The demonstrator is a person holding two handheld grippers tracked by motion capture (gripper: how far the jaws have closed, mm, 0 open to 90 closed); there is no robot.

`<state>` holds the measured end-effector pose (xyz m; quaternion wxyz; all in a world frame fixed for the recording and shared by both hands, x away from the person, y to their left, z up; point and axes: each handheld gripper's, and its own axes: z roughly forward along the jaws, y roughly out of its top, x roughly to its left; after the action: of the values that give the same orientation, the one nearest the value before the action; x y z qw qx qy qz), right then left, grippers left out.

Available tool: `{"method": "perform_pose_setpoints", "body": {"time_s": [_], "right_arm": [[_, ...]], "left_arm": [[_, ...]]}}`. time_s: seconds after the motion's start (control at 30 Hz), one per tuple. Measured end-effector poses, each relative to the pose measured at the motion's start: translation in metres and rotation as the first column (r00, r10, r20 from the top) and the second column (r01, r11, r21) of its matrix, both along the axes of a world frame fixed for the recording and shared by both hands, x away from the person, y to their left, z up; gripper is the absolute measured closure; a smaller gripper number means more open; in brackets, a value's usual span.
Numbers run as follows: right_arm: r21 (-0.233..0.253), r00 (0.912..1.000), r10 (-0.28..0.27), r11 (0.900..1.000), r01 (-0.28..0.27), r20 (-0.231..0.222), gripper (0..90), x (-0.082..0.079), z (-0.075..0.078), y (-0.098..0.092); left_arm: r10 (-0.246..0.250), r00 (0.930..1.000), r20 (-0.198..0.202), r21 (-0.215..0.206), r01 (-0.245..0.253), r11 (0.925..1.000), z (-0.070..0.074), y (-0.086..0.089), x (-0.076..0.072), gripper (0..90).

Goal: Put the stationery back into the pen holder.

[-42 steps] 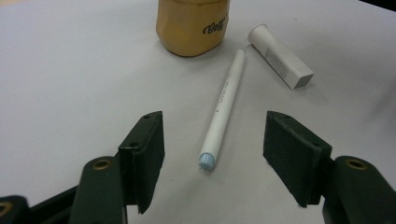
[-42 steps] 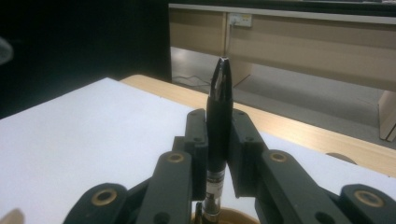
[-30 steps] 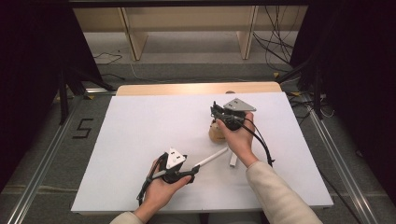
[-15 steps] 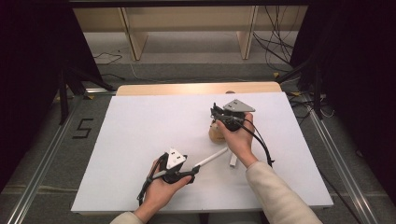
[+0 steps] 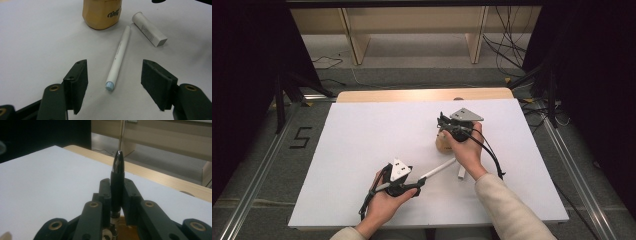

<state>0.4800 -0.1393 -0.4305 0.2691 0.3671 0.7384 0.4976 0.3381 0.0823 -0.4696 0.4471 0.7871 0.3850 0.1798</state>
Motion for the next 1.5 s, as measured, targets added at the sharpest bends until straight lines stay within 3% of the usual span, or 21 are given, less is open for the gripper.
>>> {"method": "perform_pose_setpoints", "body": {"time_s": [0.17, 1.1, 1.5], "right_arm": [[-0.004, 1.0000, -0.005, 1.000, 0.005, -0.001, 78.1, 0.0002, -0.0001, -0.0003], [-0.021, 0.9994, -0.023, 1.000, 0.023, -0.026, 51.1, 0.0027, -0.0014, -0.0030], [-0.009, 0.9974, -0.049, 0.999, 0.048, -0.053, 35.0, 0.0050, -0.0029, -0.0040]], "left_arm": [[0.001, 1.0000, 0.001, 0.000, -0.001, 1.0000, -0.0004, -0.0005, -0.0001, 38.1], [-0.002, 1.0000, 0.003, 0.001, 0.002, 1.0000, -0.0002, -0.0012, -0.0005, 38.1], [-0.001, 1.0000, 0.005, -0.001, 0.001, 1.0000, 0.0000, -0.0018, -0.0006, 38.1]]}}
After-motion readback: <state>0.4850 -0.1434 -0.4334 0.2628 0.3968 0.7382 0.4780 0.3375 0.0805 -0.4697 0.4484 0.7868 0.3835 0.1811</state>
